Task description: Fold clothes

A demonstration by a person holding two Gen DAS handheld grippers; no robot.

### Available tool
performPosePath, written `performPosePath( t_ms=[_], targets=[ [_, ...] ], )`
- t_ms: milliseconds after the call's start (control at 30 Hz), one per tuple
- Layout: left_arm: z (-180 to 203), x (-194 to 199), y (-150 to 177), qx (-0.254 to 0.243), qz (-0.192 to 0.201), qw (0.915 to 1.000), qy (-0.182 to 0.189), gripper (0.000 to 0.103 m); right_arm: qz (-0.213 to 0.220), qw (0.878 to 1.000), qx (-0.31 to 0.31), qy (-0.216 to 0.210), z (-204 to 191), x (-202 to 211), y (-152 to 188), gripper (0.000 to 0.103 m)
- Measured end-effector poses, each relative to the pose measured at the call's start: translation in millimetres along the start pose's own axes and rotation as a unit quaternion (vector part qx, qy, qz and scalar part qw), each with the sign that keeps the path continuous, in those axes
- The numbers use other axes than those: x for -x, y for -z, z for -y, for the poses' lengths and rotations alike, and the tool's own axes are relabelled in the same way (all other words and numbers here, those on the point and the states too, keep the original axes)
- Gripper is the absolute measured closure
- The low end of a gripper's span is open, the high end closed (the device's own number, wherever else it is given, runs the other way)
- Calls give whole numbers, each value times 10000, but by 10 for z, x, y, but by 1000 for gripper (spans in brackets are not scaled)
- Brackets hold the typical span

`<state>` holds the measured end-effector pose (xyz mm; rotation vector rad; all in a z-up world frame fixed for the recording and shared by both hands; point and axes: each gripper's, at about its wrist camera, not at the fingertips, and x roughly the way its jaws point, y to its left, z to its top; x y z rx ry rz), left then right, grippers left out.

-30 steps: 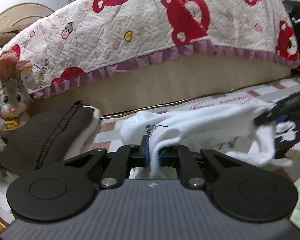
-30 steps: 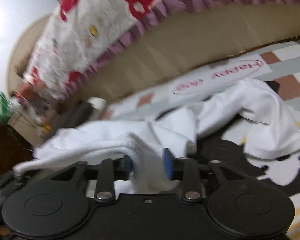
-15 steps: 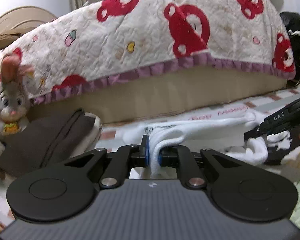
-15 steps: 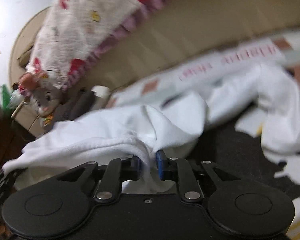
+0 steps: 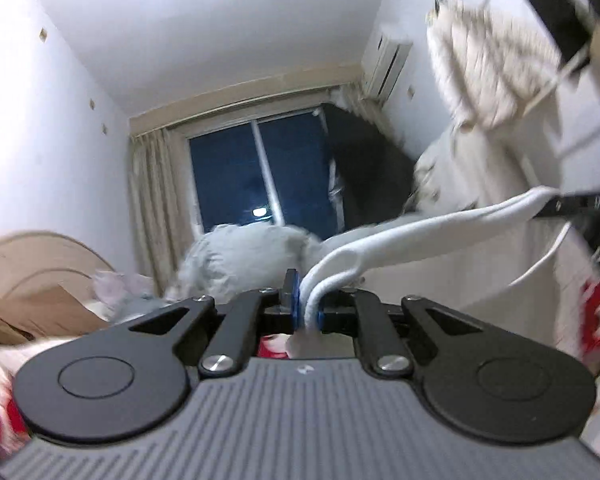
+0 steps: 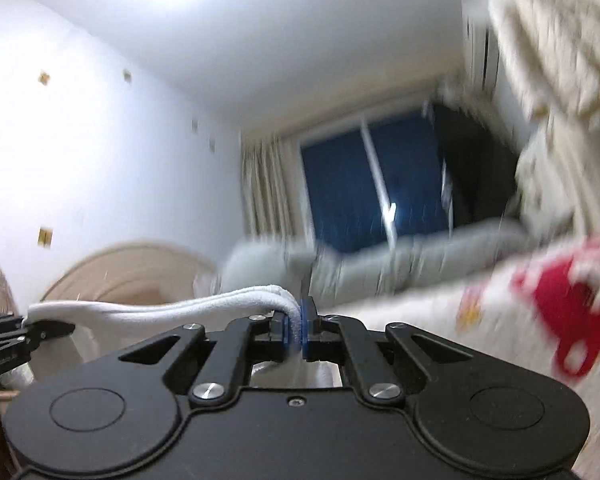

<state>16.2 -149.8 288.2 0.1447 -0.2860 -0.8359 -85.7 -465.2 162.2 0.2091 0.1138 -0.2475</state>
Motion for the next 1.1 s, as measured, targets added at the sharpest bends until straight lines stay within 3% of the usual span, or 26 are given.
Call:
performPosePath(
  t_ms=[67, 133, 200, 267, 367, 433, 467, 533, 600, 633, 733, 767, 833, 867, 933, 1000, 1033, 1067, 1100],
  targets=[
    [67, 206, 136, 474, -341, 9970, 510, 89, -244, 9995, -183, 29, 82, 142, 185, 98],
    [213, 439, 613, 942, -1096, 9862, 805, 89, -487, 9981, -365, 58, 164, 285, 370, 98],
    [477, 601, 1294, 875, -2011, 9733, 677, 90, -730, 9958, -548, 87, 247, 427, 554, 97],
    [740, 727, 2004, 714, -2872, 9531, 631, 90, -973, 9925, -729, 116, 329, 569, 739, 97],
    [1055, 847, 2953, 386, -3858, 9200, 575, 93, -2102, 9675, -1312, 500, 488, 376, 1750, 98],
    [1145, 929, 3265, 275, -4122, 9095, 457, 94, -2707, 9466, -1605, 692, 517, 300, 2265, 98],
    [1134, 971, 3288, 311, -4132, 9091, 434, 94, -2939, 9374, -1706, 756, 492, 290, 2441, 97],
    [1086, 1065, 3210, 454, -4030, 9131, 417, 94, -3128, 9353, -1498, 708, 378, 268, 2486, 97],
    [1012, 1168, 3027, 653, -3815, 9211, 425, 94, -2836, 9492, -1221, 604, 329, 362, 2305, 97],
    [965, 1233, 2884, 720, -3606, 9290, 415, 93, -2686, 9556, -1082, 551, 305, 410, 2214, 97],
    [991, 1330, 2553, 292, -3098, 9503, 77, 92, -2229, 9718, -661, 391, 233, 552, 1941, 90],
    [975, 1369, 2511, 314, -3098, 9500, 213, 93, -1967, 9790, -471, 260, 175, 665, 1861, 90],
    [942, 1443, 2438, 379, -3127, 9478, 489, 91, -1938, 9803, 304, 232, -23, 800, 1815, 90],
    [910, 1429, 2498, 614, -3435, 9348, 666, 91, -2255, 9726, 507, 268, -34, 738, 1915, 90],
    [847, 1400, 2733, 1249, -4098, 9001, 794, 91, -2886, 9525, 908, 339, -55, 612, 2118, 90],
    [801, 1370, 2971, 1702, -4576, 8692, 782, 91, -3219, 9450, 516, 259, 50, 558, 2204, 88],
    [779, 1365, 3063, 1800, -4742, 8590, 698, 91, -3382, 9403, 317, 218, 104, 531, 2247, 83],
    [736, 1383, 3104, 1878, -4803, 8546, 613, 91, -3542, 9349, 117, 177, 157, 505, 2290, 81],
    [653, 1409, 3111, 2038, -4812, 8509, 534, 91, -3444, 9388, -5, 106, 206, 504, 2237, 79]
  ],
)
